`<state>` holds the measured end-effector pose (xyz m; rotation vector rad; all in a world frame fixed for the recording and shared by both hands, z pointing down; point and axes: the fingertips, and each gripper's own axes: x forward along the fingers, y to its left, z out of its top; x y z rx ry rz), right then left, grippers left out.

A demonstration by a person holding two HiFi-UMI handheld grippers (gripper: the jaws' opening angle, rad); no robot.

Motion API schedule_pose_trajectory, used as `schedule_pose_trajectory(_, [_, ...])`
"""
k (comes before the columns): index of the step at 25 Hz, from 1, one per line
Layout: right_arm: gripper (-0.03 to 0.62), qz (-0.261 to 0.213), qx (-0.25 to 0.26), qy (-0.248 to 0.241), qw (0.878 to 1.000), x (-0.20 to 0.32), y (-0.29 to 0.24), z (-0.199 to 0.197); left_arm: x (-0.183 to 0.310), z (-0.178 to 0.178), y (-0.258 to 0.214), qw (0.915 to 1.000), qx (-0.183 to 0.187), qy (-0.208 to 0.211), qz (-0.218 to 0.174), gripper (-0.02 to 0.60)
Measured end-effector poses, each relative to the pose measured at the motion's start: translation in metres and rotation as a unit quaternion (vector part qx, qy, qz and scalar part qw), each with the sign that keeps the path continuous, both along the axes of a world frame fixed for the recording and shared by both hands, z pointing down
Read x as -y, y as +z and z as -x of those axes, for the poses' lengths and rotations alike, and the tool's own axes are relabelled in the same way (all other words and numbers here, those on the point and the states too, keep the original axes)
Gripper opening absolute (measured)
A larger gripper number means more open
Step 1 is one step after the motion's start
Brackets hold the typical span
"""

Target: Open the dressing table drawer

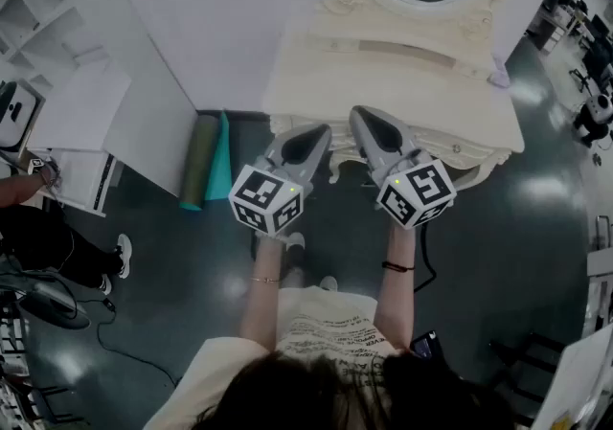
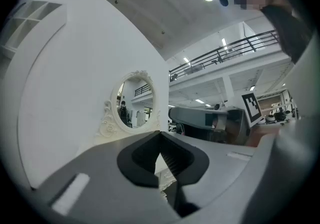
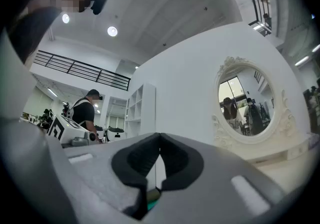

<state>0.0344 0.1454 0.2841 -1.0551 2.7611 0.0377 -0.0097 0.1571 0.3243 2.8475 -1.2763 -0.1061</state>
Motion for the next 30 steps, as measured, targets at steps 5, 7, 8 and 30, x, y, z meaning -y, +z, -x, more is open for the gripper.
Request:
schedule_pose_trajectory(5, [0.003, 0.004, -0.002, -0.001, 1.000, -0.005, 0.003, 0.002, -0.005, 0.000, 0.000, 1.0000, -0.002, 0.002, 0.000, -0.003])
schedule_pose_trajectory(7, [0.003, 0.003, -0.001, 0.001, 1.000, -0.005, 0.003, 0.000, -0.004, -0.002, 0.000, 1.0000, -0.002, 0.002, 0.000, -0.003])
schedule_pose_trajectory(8, [0.003, 0.004, -0.001, 0.002, 1.000, -0.006, 0.004, -0.001, -0.005, -0.003, 0.000, 1.0000, -0.003, 0.002, 0.000, -0.003])
schedule_pose_trajectory(30, [0.003, 0.055, -0.010, -0.009, 0.998, 0.038, 0.039, -0.006, 0.032, -0.010, 0.016, 0.9994, 0.003, -0.016, 0.030, -0.003])
